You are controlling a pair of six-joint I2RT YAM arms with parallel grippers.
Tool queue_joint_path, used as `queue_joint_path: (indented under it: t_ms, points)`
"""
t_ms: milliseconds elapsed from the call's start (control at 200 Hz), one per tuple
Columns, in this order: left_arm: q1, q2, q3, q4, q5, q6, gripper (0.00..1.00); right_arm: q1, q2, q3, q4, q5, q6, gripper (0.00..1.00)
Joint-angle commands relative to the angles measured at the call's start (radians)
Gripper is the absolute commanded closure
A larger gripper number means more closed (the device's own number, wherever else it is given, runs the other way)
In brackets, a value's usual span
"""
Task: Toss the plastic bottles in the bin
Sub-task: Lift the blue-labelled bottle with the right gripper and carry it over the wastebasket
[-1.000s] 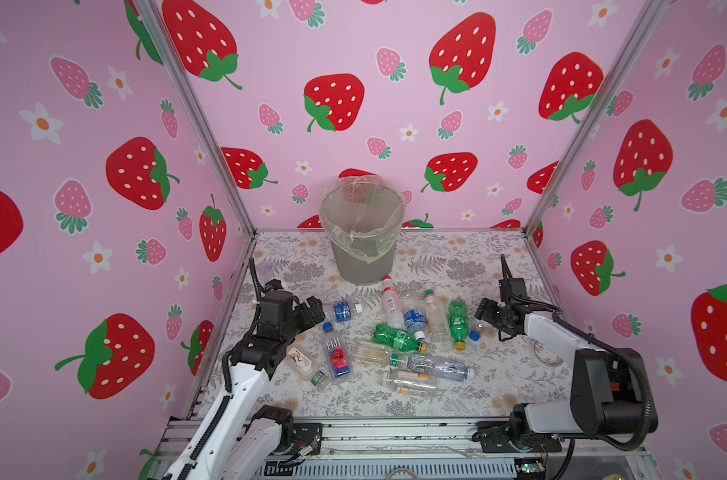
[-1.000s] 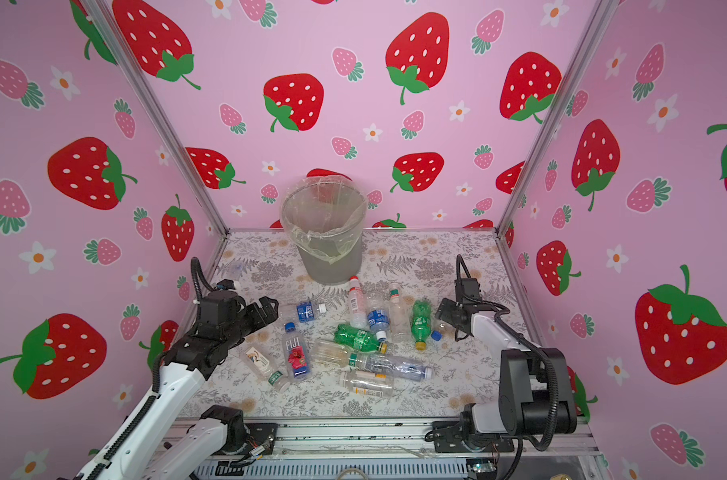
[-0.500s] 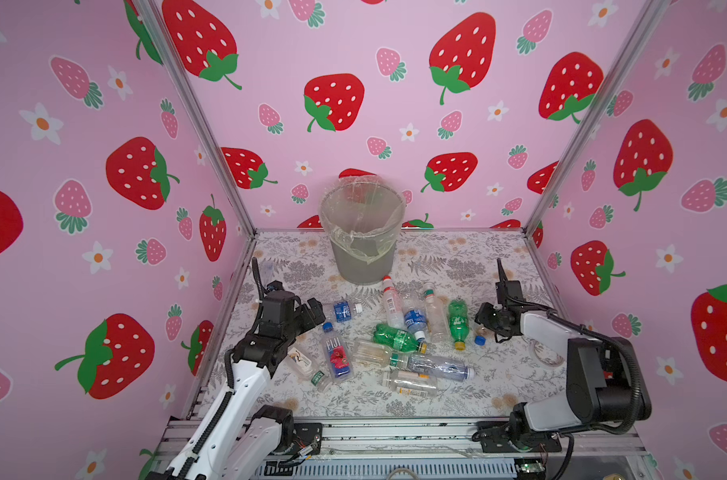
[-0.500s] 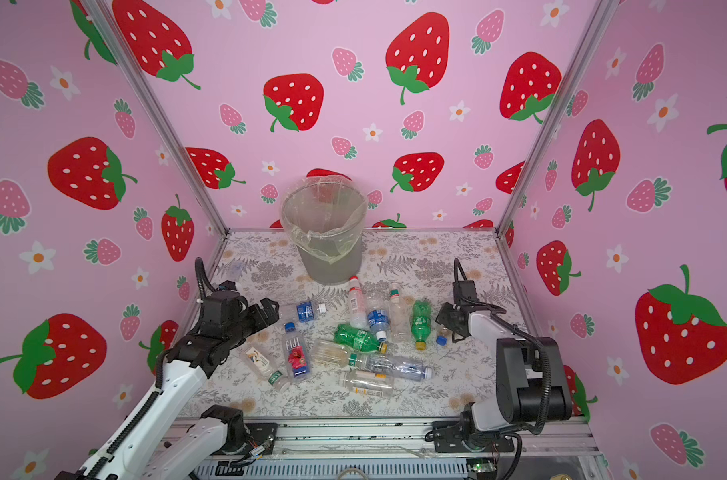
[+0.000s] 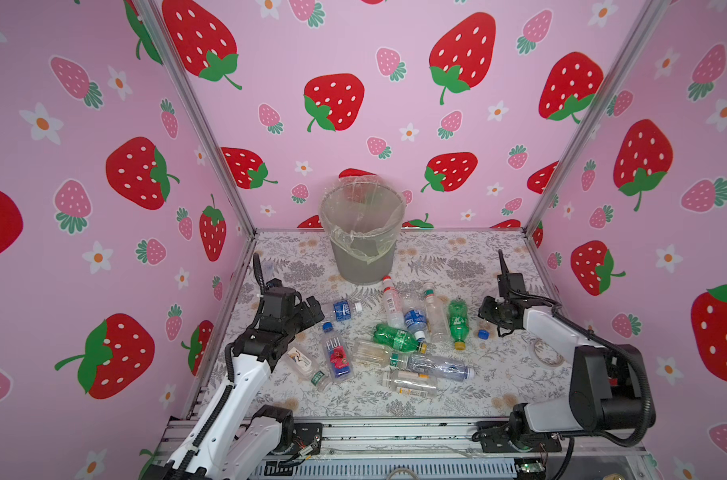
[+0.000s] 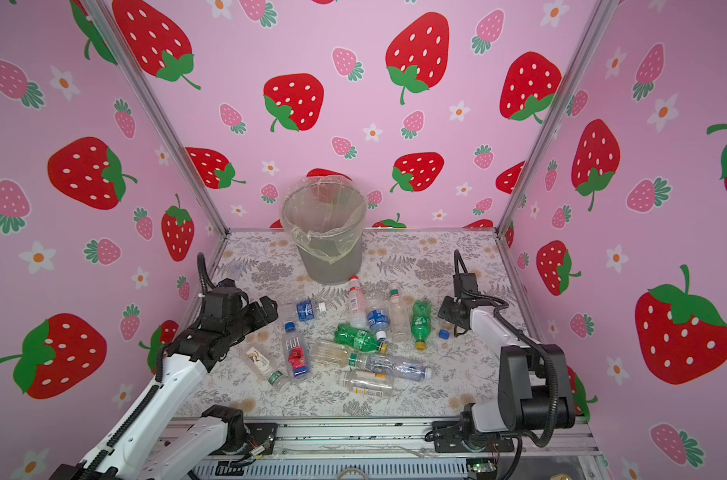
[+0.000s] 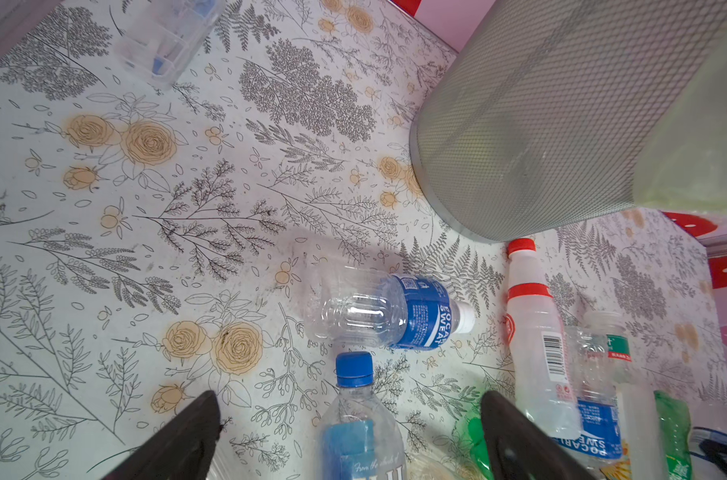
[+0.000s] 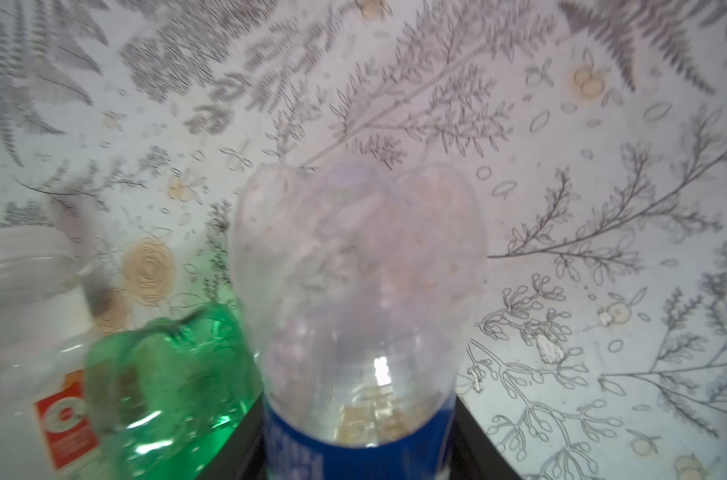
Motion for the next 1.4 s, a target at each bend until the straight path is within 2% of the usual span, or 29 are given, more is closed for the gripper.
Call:
queue_joint_path:
  t_ms: [0,155,345,580,770,1061,1236,1396]
  points:
    - [-0.003,0.005,0.054,-0.043,-0.03,-0.002,0.01,0.045,-0.051,0.085,-0.06,0.032,-0.025,0.54]
    - [-0.004,-0.002,0.056,-0.042,-0.018,-0.016,0.01,0.132,-0.053,0.214,-0.095,0.066,-0.046,0.54]
    - [-0.004,-0.001,0.059,-0.046,-0.022,-0.019,0.01,0.241,-0.05,0.325,-0.059,0.04,-0.086,0.54]
    - [-0.004,0.018,0.063,-0.047,-0.001,-0.035,0.01,0.361,-0.086,0.398,0.118,-0.015,-0.143,0.5]
    - [-0.004,0.026,0.05,-0.044,0.014,-0.048,0.01,0.422,-0.094,0.445,0.257,-0.058,-0.158,0.52]
    - [-0.005,0.012,0.036,-0.044,0.028,-0.063,0.01,0.505,0.022,0.62,0.358,-0.074,-0.187,0.53]
    - [-0.003,0.002,0.034,-0.051,0.04,-0.069,0.01,0.524,0.14,0.771,0.345,-0.087,-0.199,0.53]
    - [-0.004,-0.011,0.026,-0.056,0.049,-0.075,0.01,0.528,0.201,0.838,0.333,-0.085,-0.214,0.53]
